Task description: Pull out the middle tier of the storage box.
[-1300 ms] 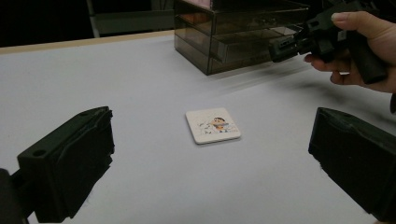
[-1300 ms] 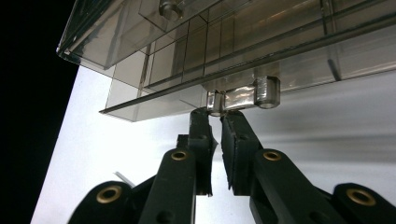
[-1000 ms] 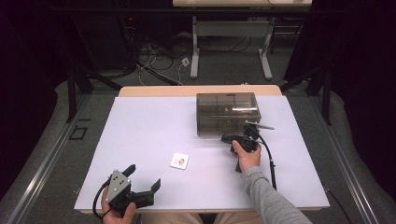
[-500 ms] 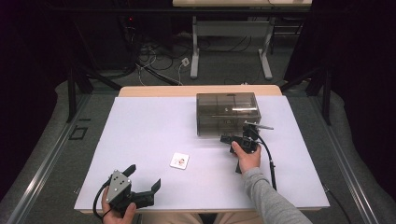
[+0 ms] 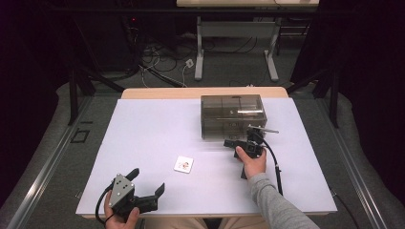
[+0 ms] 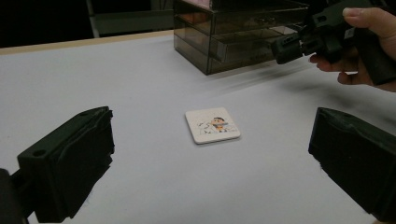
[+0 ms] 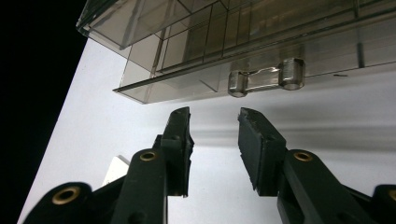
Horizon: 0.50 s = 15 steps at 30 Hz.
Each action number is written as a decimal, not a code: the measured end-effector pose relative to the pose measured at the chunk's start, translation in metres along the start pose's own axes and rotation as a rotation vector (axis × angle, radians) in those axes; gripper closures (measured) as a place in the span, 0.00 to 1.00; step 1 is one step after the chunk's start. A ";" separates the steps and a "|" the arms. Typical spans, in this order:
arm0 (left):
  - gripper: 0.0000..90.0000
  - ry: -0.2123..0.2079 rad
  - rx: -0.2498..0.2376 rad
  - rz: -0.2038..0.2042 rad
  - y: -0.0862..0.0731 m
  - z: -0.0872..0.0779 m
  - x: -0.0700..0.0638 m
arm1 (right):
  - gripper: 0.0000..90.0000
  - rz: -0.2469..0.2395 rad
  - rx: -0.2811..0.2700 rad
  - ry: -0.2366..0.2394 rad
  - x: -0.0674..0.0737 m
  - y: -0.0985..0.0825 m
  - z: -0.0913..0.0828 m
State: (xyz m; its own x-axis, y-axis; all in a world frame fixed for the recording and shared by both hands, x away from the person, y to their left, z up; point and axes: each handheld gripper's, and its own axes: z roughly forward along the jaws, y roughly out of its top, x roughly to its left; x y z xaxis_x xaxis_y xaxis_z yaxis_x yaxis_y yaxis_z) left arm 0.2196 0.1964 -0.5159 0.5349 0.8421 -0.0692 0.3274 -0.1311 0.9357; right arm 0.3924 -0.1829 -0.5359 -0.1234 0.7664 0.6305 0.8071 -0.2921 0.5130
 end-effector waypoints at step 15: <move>0.01 0.000 0.003 0.008 0.000 0.000 0.000 | 0.67 -0.060 -0.004 0.004 0.006 -0.002 -0.009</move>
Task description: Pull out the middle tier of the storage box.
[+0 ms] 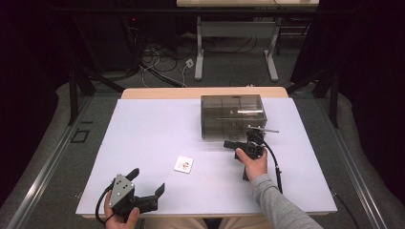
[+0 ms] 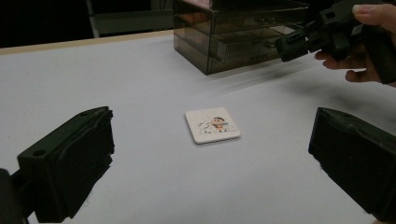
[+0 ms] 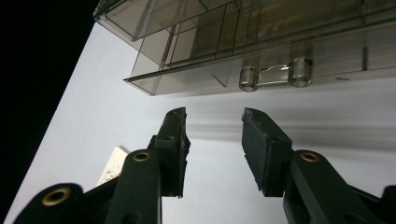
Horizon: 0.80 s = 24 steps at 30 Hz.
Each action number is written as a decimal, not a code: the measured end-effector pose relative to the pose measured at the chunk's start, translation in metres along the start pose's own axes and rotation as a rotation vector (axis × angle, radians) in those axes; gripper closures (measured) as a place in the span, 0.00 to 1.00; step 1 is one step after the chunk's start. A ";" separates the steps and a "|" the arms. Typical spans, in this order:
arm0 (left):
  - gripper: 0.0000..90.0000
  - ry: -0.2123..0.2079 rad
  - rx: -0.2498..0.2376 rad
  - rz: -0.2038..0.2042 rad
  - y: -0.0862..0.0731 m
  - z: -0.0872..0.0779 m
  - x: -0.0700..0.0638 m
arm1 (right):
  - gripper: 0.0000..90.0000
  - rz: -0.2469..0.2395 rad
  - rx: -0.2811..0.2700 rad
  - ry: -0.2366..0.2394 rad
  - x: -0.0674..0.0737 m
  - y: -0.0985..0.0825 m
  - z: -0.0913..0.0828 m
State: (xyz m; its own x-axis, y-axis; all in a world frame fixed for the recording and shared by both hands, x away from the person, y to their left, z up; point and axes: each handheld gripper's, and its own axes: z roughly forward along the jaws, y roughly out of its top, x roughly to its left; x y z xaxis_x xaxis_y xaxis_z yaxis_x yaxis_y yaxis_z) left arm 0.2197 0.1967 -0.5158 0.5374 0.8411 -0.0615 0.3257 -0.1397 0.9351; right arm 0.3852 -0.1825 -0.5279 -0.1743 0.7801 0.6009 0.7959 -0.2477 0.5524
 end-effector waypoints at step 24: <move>0.01 0.005 -0.007 -0.008 0.000 0.001 -0.001 | 0.51 -0.139 -0.018 -0.058 0.008 0.024 -0.024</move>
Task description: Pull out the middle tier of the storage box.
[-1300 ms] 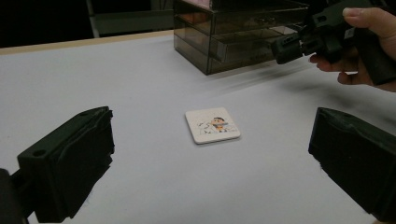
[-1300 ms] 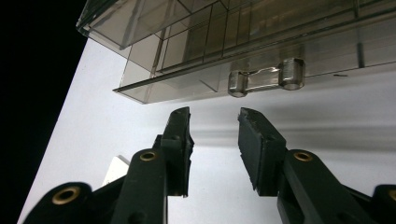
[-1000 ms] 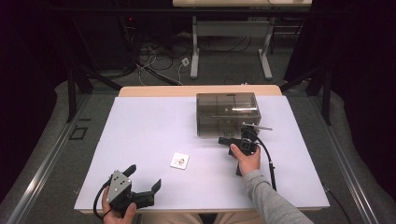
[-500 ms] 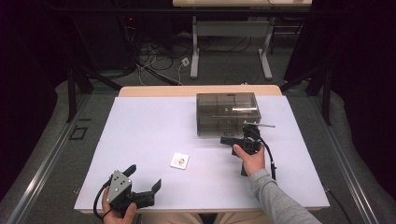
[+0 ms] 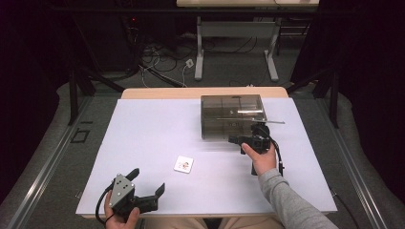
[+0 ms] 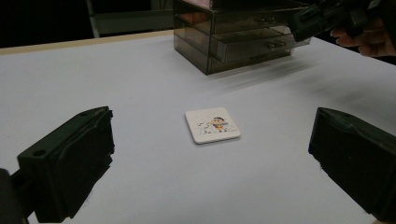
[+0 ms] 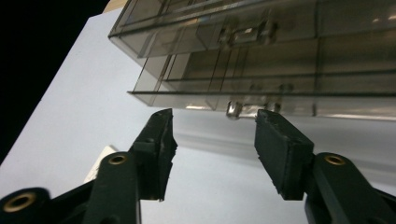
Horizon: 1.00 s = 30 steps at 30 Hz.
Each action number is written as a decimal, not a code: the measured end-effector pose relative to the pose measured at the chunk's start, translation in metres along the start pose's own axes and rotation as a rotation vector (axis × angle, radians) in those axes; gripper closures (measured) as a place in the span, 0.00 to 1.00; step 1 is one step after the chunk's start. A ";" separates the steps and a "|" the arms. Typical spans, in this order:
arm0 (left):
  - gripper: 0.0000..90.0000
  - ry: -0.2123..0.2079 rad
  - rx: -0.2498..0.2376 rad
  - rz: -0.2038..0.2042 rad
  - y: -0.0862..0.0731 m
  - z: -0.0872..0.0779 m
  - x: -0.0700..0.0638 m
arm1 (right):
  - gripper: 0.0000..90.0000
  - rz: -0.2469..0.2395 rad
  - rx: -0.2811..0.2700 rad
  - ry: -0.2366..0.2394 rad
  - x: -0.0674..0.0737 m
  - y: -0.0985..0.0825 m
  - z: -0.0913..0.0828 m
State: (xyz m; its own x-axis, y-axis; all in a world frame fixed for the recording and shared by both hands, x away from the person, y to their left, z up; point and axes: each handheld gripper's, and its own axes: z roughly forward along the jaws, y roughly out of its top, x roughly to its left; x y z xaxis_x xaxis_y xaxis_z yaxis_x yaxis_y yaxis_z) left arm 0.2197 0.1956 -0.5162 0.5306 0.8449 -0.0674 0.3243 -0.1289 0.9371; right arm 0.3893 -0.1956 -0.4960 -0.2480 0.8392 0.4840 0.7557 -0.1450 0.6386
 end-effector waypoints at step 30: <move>0.01 -0.005 0.010 -0.001 0.000 0.000 0.000 | 0.15 -0.101 -0.006 -0.238 -0.007 0.033 -0.011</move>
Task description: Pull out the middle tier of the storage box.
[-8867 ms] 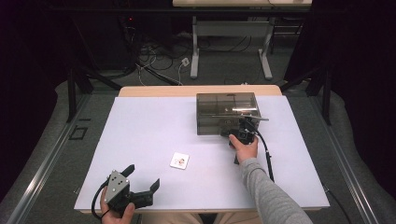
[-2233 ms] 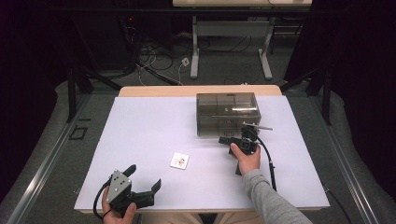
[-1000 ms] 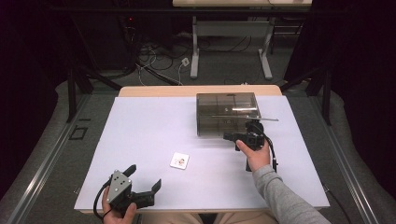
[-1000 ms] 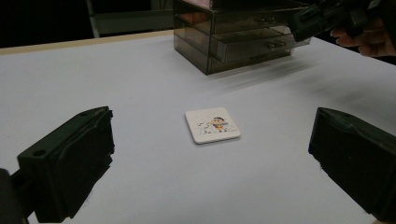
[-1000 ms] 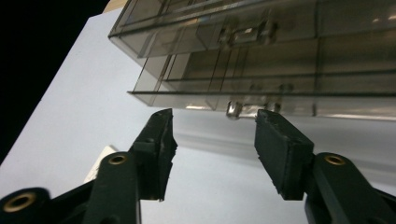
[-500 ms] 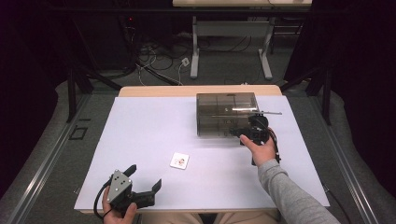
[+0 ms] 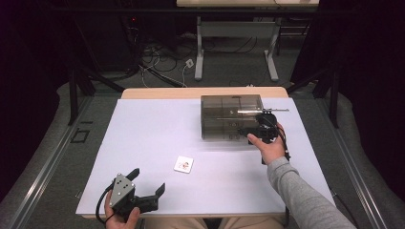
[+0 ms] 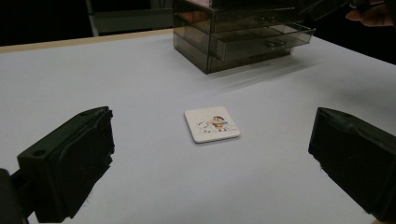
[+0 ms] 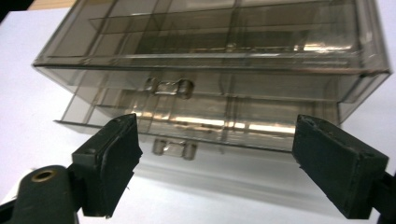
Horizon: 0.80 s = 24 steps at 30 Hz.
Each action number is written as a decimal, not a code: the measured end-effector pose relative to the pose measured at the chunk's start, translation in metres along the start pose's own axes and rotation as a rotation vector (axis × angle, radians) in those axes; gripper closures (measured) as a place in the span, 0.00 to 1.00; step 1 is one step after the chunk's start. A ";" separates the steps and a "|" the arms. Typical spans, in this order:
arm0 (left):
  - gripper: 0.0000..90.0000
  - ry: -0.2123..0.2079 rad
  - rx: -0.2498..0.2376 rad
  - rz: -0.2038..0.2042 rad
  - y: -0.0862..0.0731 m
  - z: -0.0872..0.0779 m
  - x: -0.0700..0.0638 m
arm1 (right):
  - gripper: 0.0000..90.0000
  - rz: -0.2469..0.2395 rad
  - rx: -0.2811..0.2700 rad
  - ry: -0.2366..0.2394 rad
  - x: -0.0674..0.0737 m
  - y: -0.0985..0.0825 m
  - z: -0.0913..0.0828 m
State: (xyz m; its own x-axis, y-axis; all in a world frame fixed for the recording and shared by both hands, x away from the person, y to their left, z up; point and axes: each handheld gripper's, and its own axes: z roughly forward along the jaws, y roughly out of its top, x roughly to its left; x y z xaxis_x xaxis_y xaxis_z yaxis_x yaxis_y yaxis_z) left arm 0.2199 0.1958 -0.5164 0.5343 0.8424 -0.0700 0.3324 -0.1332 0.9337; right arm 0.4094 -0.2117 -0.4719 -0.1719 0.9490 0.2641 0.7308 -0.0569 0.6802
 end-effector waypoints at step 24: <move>0.01 0.000 0.004 0.003 0.000 0.000 0.000 | 0.00 -0.018 0.038 -0.096 -0.015 0.014 0.008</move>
State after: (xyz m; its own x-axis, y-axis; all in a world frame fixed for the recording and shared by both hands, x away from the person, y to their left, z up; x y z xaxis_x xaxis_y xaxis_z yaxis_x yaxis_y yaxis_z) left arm 0.2200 0.1955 -0.5166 0.5356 0.8418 -0.0671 0.3335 -0.1379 0.9326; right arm 0.4278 -0.2246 -0.4722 -0.1220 0.9753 0.1841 0.7529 -0.0300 0.6575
